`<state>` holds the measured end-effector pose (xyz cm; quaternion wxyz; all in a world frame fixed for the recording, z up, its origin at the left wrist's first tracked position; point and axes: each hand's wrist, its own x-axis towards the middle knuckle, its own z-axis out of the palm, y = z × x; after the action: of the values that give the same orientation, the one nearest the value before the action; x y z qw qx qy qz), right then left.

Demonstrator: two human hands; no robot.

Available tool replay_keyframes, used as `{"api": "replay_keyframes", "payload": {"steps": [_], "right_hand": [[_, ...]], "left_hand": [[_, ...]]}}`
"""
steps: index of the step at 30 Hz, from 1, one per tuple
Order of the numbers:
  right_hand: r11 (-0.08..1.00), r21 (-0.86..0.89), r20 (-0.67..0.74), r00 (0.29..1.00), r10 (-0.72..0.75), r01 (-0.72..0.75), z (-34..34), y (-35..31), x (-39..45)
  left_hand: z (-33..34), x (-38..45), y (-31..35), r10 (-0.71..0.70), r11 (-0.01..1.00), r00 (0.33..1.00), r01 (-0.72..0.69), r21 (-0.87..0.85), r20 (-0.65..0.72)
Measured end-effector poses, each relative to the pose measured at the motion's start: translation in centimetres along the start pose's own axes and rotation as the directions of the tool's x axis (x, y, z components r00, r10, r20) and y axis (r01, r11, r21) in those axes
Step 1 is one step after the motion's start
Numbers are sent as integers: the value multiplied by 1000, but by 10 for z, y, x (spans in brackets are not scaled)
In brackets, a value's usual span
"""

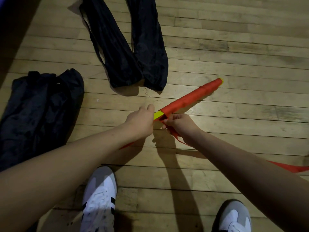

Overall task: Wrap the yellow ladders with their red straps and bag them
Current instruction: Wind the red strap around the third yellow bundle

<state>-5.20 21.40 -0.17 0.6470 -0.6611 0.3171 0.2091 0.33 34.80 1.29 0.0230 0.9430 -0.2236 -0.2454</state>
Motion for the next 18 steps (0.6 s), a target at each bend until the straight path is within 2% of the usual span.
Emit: {"api": "replay_keyframes", "payload": {"steps": [5, 11, 18], "right_hand": [[1000, -18, -3, 1000, -16, 16, 1, -5, -1], [1000, -18, -43, 999, -16, 15, -1, 1, 1], [999, -32, -54, 999, -2, 1, -6, 8, -3]], "left_hand": [[5, 1, 0, -48, 999, 998, 49, -6, 34], [0, 5, -2, -32, 999, 976, 28, 23, 218], [-4, 4, -8, 168, 975, 983, -176, 134, 67]]}}
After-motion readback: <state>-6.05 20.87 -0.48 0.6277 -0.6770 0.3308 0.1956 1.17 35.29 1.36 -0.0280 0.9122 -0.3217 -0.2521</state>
